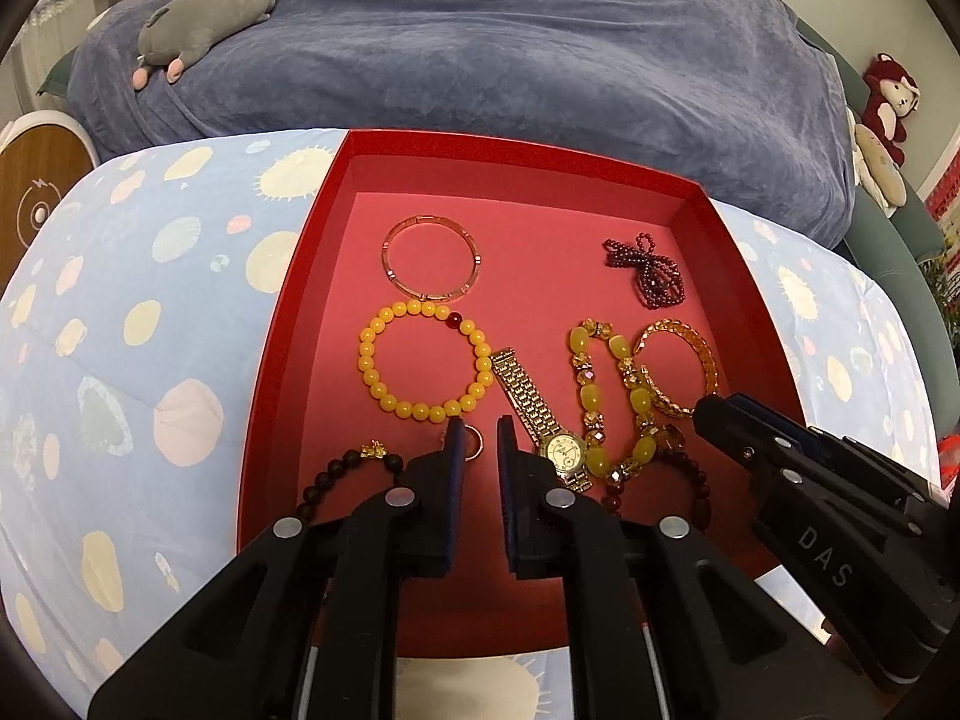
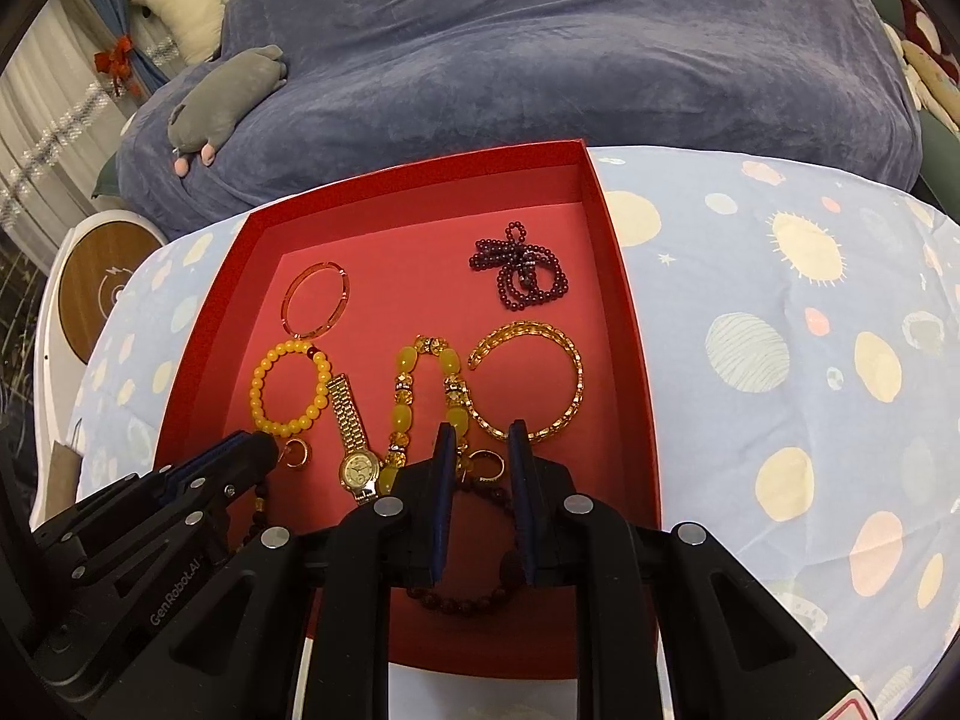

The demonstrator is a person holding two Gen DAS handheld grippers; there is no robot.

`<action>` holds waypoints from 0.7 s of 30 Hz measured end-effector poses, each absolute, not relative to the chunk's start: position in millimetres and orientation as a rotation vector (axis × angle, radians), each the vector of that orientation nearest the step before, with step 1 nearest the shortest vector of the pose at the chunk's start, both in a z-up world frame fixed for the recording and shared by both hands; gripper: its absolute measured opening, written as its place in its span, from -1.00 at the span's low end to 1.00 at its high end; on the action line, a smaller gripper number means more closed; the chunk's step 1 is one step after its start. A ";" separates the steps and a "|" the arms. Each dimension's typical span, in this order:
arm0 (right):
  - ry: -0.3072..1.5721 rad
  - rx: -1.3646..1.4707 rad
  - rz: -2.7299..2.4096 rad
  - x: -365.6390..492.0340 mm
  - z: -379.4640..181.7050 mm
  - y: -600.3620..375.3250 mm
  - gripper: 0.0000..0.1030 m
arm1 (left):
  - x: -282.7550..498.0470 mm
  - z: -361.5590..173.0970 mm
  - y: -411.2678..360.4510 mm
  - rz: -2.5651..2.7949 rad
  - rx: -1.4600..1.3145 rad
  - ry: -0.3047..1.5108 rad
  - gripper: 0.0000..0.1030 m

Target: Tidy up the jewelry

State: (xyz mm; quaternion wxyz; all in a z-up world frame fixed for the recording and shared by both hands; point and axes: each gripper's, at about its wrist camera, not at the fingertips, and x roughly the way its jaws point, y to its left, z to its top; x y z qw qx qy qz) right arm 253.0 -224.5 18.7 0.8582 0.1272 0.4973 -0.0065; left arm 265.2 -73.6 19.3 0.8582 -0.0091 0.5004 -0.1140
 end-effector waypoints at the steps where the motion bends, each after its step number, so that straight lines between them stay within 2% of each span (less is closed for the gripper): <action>1: 1.041 0.264 -0.016 250.9 20.9 -224.2 -0.63 | 263.3 20.6 -73.5 -0.236 -0.016 1.050 -0.66; 5: 1.029 0.242 -0.016 238.4 31.1 -221.3 -0.59 | 251.3 31.4 -72.6 -0.240 0.000 1.034 -0.59; 7: 1.023 0.233 -0.015 230.2 36.2 -218.1 -0.51 | 243.0 38.4 -70.7 -0.235 0.003 1.019 -0.38; 8: 1.020 0.229 -0.013 225.9 38.7 -216.2 -0.50 | 238.3 42.0 -69.7 -0.235 0.002 1.010 -0.35; 14: 1.005 0.208 -0.014 199.6 54.4 -205.7 -0.48 | 209.0 57.4 -65.2 -0.240 0.014 0.992 -0.35; 16: 1.000 0.214 -0.020 190.0 58.0 -203.6 -0.38 | 198.1 61.3 -61.9 -0.238 0.013 0.987 -0.34; 21: 0.992 0.197 -0.023 168.1 64.7 -195.8 -0.38 | 175.6 65.7 -53.0 -0.226 0.002 0.988 -0.34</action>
